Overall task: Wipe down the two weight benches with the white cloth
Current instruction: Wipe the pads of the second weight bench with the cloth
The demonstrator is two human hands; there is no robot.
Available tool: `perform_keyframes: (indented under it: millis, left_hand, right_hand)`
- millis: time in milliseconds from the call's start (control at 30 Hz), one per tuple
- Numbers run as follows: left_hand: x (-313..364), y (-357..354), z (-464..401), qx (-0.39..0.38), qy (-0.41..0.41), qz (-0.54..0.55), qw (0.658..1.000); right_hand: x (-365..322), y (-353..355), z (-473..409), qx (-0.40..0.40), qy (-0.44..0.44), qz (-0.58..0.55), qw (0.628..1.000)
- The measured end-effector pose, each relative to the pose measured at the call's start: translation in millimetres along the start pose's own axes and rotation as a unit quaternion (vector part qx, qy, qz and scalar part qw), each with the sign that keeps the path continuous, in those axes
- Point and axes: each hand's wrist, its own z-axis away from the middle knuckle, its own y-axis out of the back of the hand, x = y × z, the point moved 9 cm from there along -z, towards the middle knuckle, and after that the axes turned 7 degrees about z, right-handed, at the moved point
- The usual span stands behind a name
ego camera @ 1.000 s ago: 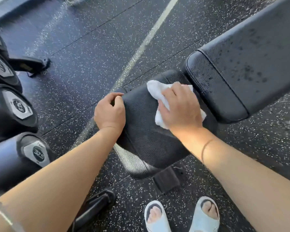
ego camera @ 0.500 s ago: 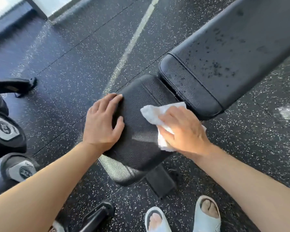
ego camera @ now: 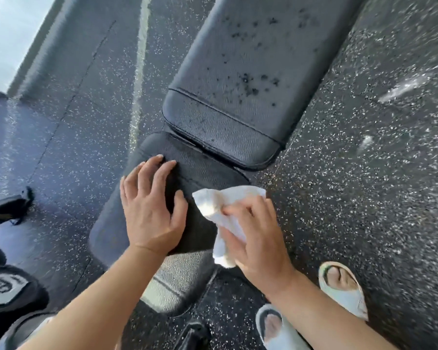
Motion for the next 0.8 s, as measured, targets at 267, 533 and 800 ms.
perform_keyframes:
  millis: [267,533,800]
  left_hand:
    - [-4,-5,-1,0.020,-0.023,0.003,1.000]
    - [1,-3,1,0.016,-0.010,0.028,0.999]
    - [2,-1,1,0.018,-0.017,0.038,0.999]
  right_hand:
    - [15,-3,-15,0.166,-0.086,-0.051,0.981]
    - [32,-3,-2,0.260,-0.264,-0.113,0.922]
    - [-50,-88,130,0.212,-0.292,-0.195,0.912]
